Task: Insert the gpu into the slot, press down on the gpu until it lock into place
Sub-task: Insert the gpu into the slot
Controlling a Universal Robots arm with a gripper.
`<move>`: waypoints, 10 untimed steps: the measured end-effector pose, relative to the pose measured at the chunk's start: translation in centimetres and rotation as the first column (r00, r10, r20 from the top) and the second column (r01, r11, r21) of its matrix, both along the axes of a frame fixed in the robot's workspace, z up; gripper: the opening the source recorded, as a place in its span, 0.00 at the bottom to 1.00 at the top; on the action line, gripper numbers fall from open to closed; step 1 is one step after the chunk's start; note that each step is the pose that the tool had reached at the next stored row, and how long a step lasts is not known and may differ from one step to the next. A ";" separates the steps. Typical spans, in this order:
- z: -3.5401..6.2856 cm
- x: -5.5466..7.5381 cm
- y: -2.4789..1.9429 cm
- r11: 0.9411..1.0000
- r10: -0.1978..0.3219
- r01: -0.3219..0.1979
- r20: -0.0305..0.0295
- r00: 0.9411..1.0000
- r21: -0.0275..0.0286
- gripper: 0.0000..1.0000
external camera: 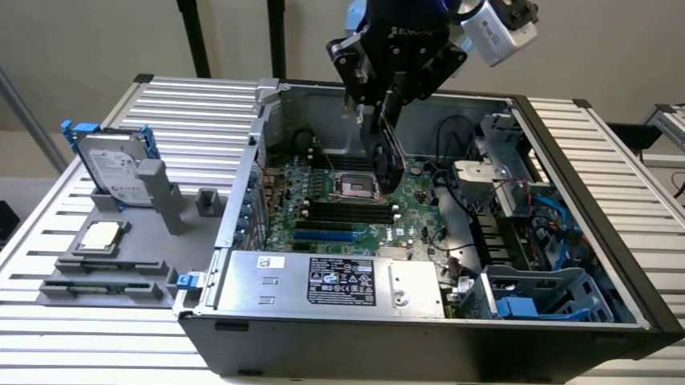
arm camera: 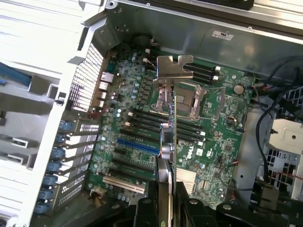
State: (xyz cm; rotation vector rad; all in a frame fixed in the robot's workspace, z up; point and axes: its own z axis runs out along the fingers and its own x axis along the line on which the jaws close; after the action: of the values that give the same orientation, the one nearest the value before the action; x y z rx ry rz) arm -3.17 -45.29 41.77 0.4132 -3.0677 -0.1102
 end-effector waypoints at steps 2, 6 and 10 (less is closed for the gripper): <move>-0.05 0.0 0.00 0.999 0.037 -0.037 0.001 0.999 0.000 0.26; -0.14 0.0 0.00 0.994 0.109 -0.109 0.002 0.994 0.000 0.26; -0.24 0.0 0.00 0.983 0.182 -0.182 0.003 0.983 0.000 0.26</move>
State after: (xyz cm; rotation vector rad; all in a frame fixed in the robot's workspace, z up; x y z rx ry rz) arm -3.17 -45.29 41.53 0.6904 -3.0139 -0.1030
